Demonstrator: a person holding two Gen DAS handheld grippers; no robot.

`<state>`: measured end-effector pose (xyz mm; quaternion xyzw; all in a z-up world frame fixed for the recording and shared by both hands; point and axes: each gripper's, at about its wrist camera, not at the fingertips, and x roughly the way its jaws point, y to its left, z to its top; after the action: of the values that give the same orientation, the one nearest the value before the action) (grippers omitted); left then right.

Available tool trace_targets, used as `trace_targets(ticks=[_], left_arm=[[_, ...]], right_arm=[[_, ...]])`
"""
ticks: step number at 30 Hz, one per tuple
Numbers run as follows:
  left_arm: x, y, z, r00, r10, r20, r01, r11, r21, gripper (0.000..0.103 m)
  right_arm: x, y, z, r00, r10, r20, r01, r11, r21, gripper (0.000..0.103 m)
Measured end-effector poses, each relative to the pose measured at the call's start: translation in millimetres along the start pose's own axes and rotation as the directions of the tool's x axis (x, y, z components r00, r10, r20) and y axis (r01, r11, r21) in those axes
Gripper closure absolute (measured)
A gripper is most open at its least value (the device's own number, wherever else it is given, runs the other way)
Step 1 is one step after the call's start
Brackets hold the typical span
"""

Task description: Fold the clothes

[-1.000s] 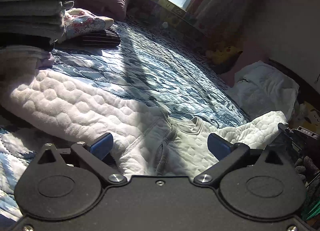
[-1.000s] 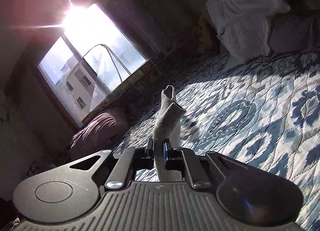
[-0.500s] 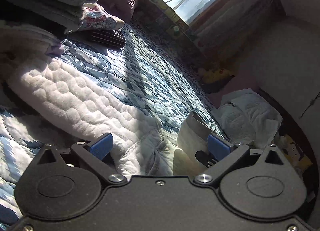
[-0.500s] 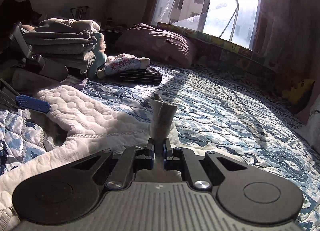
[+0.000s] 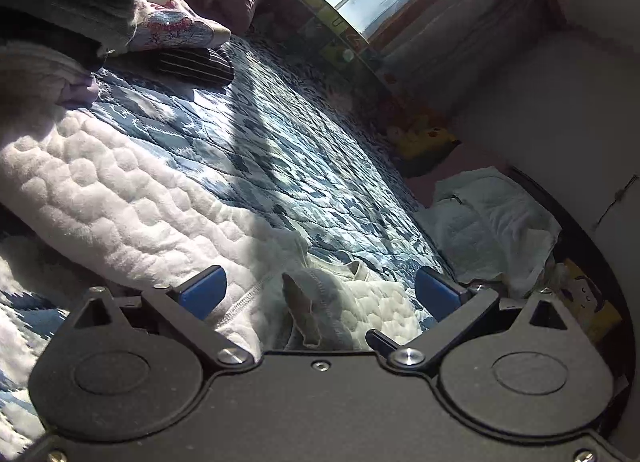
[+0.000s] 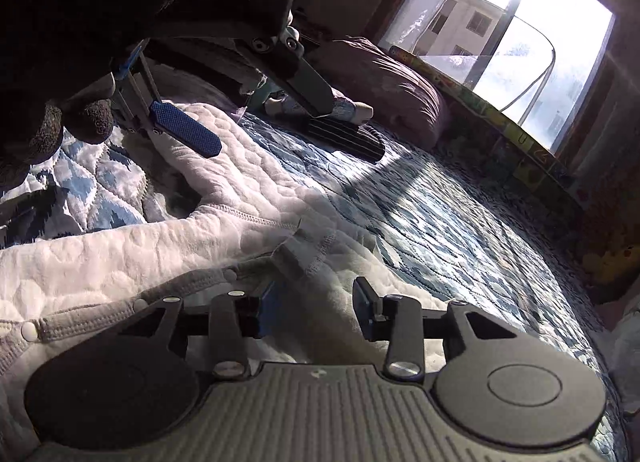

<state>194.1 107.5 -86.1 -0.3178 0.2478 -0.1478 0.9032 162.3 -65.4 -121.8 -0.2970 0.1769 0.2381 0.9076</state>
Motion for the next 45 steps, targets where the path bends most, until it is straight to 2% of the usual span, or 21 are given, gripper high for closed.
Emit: trace_targets(ticks=[4,5,7,11,14,17,20,21,23,26,27,28,29,30,32,34,37,39,41,42,45], left_arm=[[16.5,-21.0,-6.9,1.0,0.02,-0.016,-0.017,0.988,0.153,0.006],[20.6,-26.3,-8.6,0.999,0.025,-0.019,-0.021,0.981,0.191,0.014],[28.8,-36.8,-12.0,0.999,0.036,-0.026,-0.028,0.963,0.266,0.033],[45.3,-57.8,-18.9,0.998,0.059,-0.036,-0.039,0.911,0.411,0.047],[57.6,-73.5,-24.1,0.996,0.077,-0.041,-0.046,0.857,0.514,0.048],[75.4,-73.9,-27.0,0.99,0.111,-0.087,-0.045,0.831,0.555,0.048],[103.7,-63.7,-39.4,0.939,0.285,-0.193,-0.11,0.779,0.618,0.048],[105.4,-62.6,-42.8,0.933,0.304,-0.193,-0.117,0.761,0.638,0.046],[104.9,-61.7,-49.3,0.931,0.321,-0.175,-0.124,0.728,0.675,0.045],[85.5,-75.5,-50.4,0.968,0.224,-0.114,-0.076,0.696,0.714,0.046],[88.1,-74.9,-52.0,0.962,0.233,-0.145,-0.064,0.704,0.707,0.046],[97.2,-69.3,-55.1,0.941,0.279,-0.191,-0.071,0.716,0.695,0.045],[101.4,-66.4,-58.5,0.935,0.295,-0.198,-0.077,0.71,0.7,0.043],[103.9,-64.4,-61.8,0.933,0.304,-0.194,-0.08,0.701,0.709,0.042],[97.2,-68.3,-56.3,0.932,0.302,-0.2,-0.086,0.722,0.686,0.042],[78.4,-63.2,-49.8,0.948,0.267,-0.172,-0.089,0.743,0.663,0.042],[47.2,-48.1,-37.0,0.97,0.214,-0.117,-0.101,0.79,0.605,0.041],[25.6,-27.9,-21.9,0.976,0.202,-0.08,-0.136,0.854,0.502,0.041],[5.2,-6.5,-8.9,0.981,0.191,-0.045,-0.159,0.906,0.392,0.038],[-5.1,4.3,-2.6,0.982,0.187,-0.028,-0.167,0.928,0.334,0.037],[-32.4,36.6,7.4,0.978,0.21,0.011,-0.209,0.962,0.178,0.036]], right_arm=[[-35.7,-31.6,-5.3,1.0,0.011,0.016,-0.012,0.997,0.079,0.069],[-35.8,-48.0,-9.7,1.0,-0.004,0.009,0.003,0.991,0.136,0.076],[-30.4,-87.6,-21.8,0.999,-0.052,-0.003,0.051,0.965,0.256,0.078],[-8.9,-140.1,-39.2,0.995,-0.099,-0.014,0.096,0.913,0.397,0.082],[11.0,-161.0,-51.8,0.995,-0.091,-0.037,0.098,0.893,0.44,0.082],[44.9,-145.8,-64.3,0.994,0.011,-0.109,0.03,0.929,0.368,0.082],[68.3,-121.1,-76.8,0.987,0.043,-0.156,0.004,0.958,0.287,0.083],[66.9,-123.9,-73.8,0.984,0.056,-0.166,-0.004,0.955,0.298,0.083],[59.9,-129.1,-64.5,0.982,0.058,-0.18,-0.003,0.957,0.289,0.084],[38.8,-135.8,-51.8,0.996,-0.005,-0.094,0.034,0.951,0.306,0.082],[51.2,-132.0,-56.1,0.989,0.029,-0.146,0.016,0.954,0.3,0.082],[63.7,-128.2,-60.4,0.978,0.062,-0.198,-0.001,0.956,0.295,0.081],[71.4,-123.9,-64.7,0.973,0.074,-0.219,-0.008,0.957,0.289,0.081],[71.1,-120.7,-66.2,0.978,0.055,-0.199,0.003,0.959,0.282,0.079],[61.5,-124.7,-55.9,0.979,0.042,-0.202,0.021,0.955,0.297,0.081],[34.7,-132.5,-50.3,0.989,0.017,-0.149,0.038,0.931,0.363,0.078],[-4.9,-147.5,-67.8,0.994,-0.031,-0.107,0.085,0.831,0.55,0.068],[-33.3,-159.3,-100.5,0.997,-0.042,-0.061,0.074,0.652,0.755,0.068],[-56.4,-162.1,-146.5,0.999,-0.033,0.02,-0.005,0.41,0.912,0.067],[-64.7,-158.3,-166.5,0.998,-0.036,0.051,-0.037,0.314,0.949,0.067],[-77.7,-144.7,-203.5,0.997,-0.046,0.057,-0.049,0.162,0.986,0.066]])
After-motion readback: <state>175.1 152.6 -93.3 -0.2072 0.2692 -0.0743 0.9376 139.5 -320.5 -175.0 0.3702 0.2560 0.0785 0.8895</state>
